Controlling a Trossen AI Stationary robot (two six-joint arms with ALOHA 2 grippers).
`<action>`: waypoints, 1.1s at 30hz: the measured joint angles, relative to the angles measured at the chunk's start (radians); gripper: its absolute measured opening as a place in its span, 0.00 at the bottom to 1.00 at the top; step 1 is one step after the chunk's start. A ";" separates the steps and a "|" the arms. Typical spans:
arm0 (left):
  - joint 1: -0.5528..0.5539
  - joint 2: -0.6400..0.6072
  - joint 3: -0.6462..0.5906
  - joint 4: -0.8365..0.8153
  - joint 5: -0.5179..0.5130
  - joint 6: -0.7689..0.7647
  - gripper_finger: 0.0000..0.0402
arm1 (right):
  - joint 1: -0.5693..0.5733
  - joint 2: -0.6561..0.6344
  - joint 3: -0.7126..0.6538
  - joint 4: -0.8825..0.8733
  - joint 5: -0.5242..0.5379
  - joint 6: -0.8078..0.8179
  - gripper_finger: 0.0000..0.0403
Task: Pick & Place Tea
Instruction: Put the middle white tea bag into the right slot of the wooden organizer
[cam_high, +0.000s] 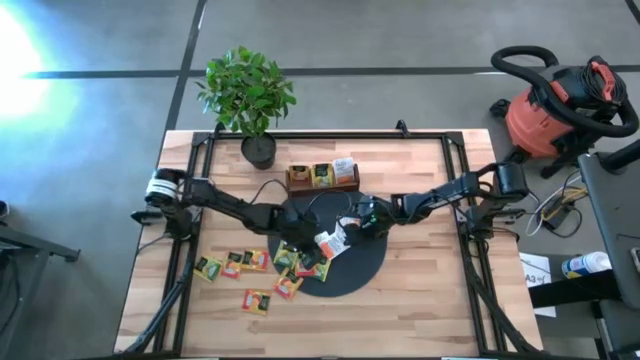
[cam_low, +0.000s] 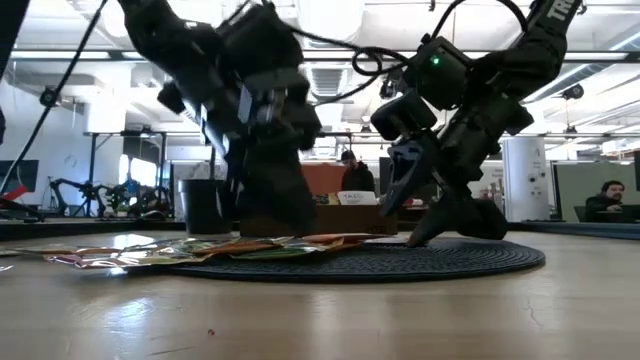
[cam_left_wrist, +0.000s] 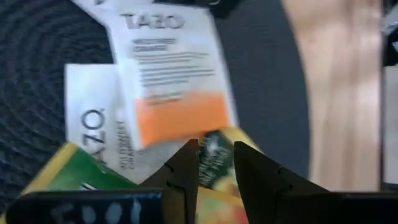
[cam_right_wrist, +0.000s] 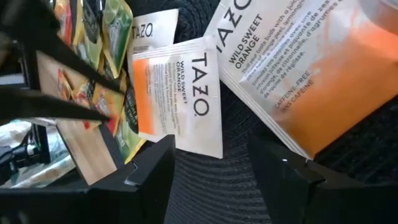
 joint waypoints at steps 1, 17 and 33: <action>0.002 0.014 0.002 -0.003 0.001 0.001 0.19 | 0.000 0.000 0.000 -0.006 0.004 0.000 0.50; 0.052 0.111 0.060 0.087 0.037 0.014 0.19 | -0.004 0.000 0.031 0.038 0.026 -0.035 0.43; 0.059 0.117 0.059 0.058 0.056 0.009 0.19 | -0.005 -0.052 0.046 -0.156 -0.029 -0.118 0.05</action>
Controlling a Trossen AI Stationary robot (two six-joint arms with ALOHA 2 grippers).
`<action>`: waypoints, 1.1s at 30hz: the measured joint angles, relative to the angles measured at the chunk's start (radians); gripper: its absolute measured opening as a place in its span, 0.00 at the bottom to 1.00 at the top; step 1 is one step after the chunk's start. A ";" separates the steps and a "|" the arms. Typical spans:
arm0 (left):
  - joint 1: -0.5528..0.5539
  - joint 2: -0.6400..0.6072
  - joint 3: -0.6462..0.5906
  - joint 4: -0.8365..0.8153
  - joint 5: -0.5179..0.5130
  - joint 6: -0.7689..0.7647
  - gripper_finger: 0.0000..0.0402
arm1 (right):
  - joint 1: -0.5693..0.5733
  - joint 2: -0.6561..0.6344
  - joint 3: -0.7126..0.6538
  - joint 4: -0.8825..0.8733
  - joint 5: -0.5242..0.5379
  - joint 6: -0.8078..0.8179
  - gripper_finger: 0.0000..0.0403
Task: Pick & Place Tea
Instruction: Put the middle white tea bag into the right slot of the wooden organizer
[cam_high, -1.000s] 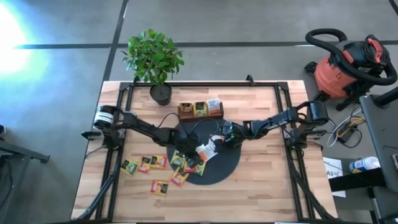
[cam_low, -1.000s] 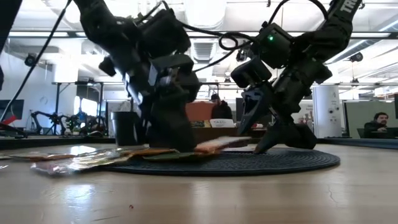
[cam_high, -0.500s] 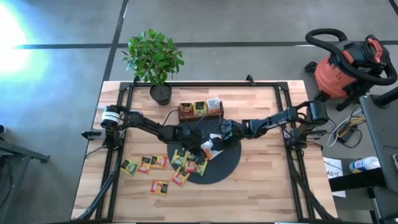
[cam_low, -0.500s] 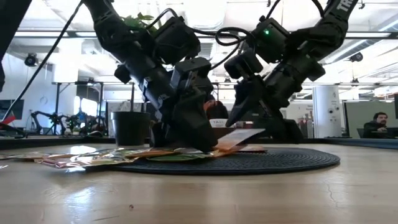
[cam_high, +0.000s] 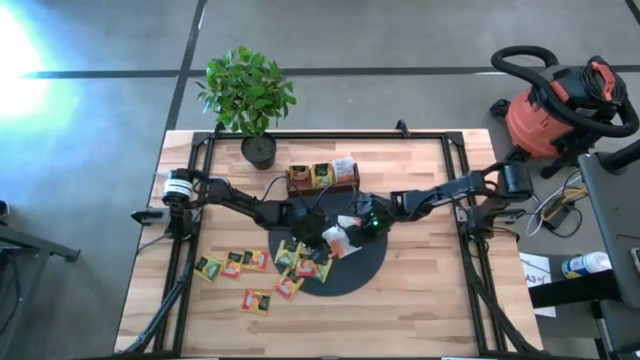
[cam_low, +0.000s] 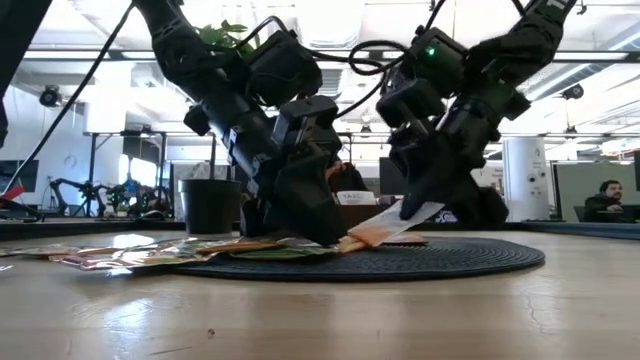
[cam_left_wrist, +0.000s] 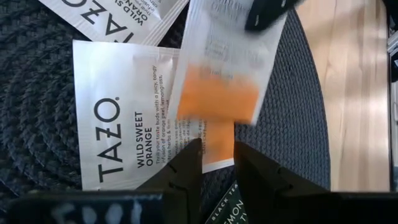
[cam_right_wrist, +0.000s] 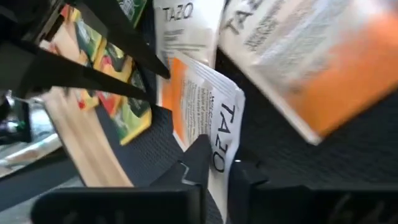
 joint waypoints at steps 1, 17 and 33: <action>0.000 -0.001 0.000 -0.010 0.010 0.000 0.19 | -0.002 -0.022 0.002 -0.034 0.016 -0.022 0.04; -0.001 -0.243 0.013 0.020 -0.206 -0.008 0.19 | -0.323 -0.137 0.420 -0.653 0.361 -1.034 0.02; -0.070 -0.680 -0.051 -0.043 -0.551 -0.040 0.19 | -0.408 0.334 0.974 -1.120 0.302 -1.663 0.02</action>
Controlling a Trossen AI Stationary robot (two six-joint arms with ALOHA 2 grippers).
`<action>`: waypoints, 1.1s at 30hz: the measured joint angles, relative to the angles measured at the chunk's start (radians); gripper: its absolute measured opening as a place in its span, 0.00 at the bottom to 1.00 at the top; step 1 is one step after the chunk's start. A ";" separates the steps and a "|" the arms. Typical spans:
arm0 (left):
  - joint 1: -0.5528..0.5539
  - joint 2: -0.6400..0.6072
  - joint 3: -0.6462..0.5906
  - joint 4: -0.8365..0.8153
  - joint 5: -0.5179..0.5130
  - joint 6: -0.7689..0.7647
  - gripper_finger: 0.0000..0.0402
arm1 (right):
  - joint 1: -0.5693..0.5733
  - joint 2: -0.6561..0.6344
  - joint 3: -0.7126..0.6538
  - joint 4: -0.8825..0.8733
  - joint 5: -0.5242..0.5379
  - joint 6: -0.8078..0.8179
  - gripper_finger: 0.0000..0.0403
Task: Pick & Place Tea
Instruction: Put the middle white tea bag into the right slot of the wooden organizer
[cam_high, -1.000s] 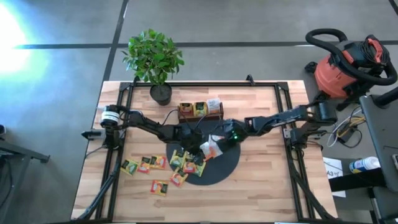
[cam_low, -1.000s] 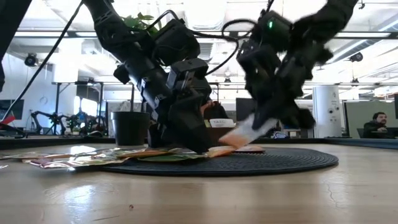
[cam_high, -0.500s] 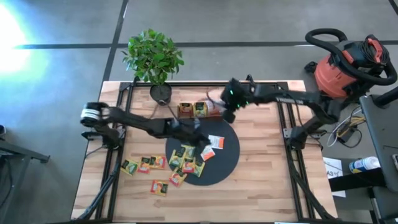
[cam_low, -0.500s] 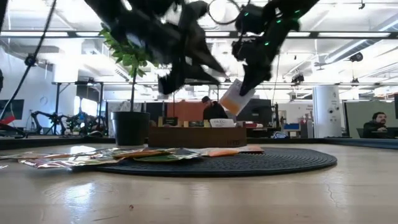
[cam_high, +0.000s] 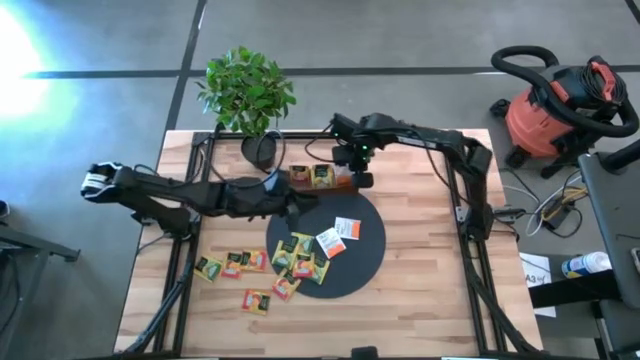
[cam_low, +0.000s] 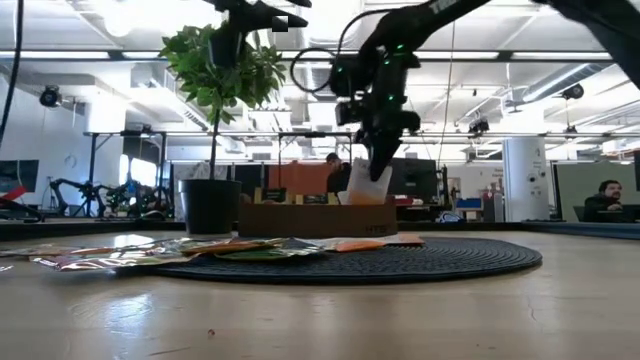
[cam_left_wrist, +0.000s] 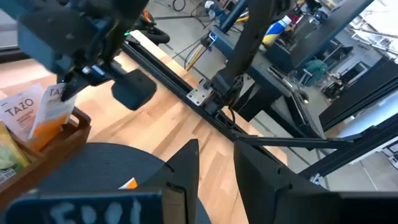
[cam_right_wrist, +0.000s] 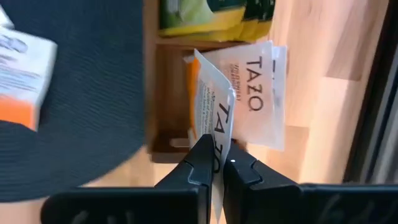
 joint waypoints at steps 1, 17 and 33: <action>-0.003 -0.006 -0.001 -0.003 -0.005 0.000 0.19 | 0.000 0.019 0.026 -0.020 0.009 -0.011 0.02; -0.018 -0.034 0.000 0.003 -0.023 0.003 0.19 | 0.025 0.235 0.248 -0.104 0.018 -0.026 0.02; -0.018 -0.034 0.000 -0.006 -0.018 0.051 0.19 | 0.041 0.223 0.272 -0.077 0.004 0.106 0.29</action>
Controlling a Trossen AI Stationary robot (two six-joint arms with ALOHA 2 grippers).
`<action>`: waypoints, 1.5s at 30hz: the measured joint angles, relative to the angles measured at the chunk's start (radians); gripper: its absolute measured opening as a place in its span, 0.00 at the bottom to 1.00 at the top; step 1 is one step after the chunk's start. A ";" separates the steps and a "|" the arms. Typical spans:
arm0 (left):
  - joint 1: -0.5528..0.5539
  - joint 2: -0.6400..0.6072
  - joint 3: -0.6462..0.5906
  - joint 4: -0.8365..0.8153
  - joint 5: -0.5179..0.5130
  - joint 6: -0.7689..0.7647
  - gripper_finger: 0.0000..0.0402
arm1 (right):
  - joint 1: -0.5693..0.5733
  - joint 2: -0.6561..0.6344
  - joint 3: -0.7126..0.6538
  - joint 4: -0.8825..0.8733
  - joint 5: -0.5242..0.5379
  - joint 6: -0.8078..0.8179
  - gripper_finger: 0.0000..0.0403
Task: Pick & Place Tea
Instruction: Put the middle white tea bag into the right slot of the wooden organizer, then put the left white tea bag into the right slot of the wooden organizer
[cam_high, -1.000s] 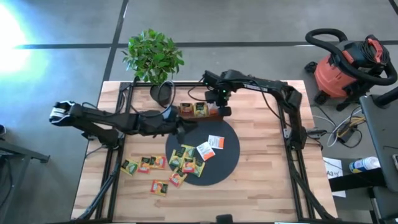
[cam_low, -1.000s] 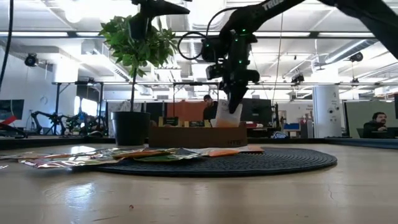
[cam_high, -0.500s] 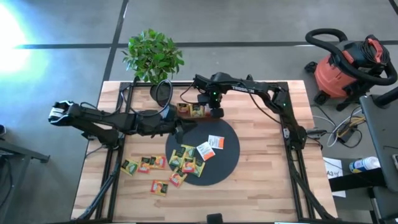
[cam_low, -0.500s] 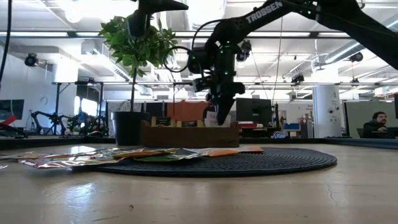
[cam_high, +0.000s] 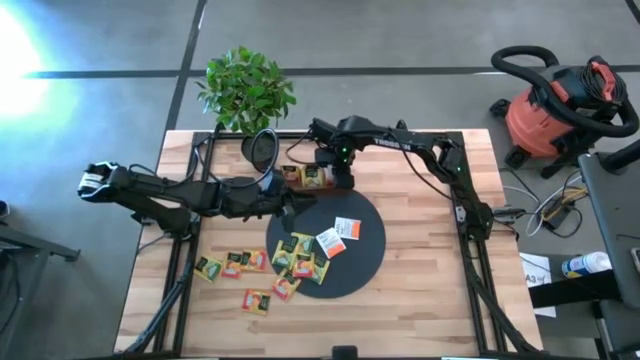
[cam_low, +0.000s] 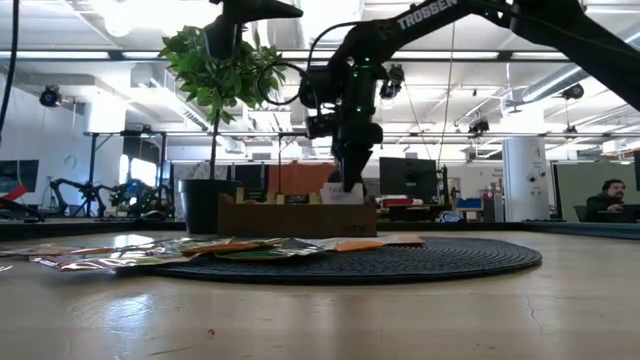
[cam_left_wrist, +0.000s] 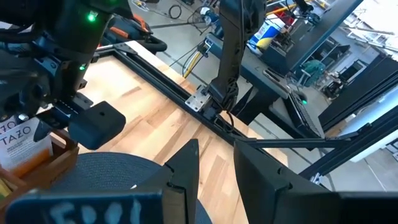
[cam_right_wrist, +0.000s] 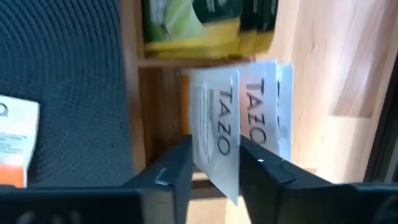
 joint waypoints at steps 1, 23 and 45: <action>0.000 0.000 0.000 -0.001 0.000 0.000 0.19 | 0.003 -0.001 0.000 0.006 -0.003 0.003 0.31; 0.000 0.300 0.000 -0.074 0.172 -0.033 0.19 | 0.047 -0.456 -0.519 0.096 -0.266 0.370 0.41; 0.007 0.509 0.017 -0.121 0.157 -0.072 0.19 | 0.381 -0.559 -1.023 0.891 -0.398 0.785 0.37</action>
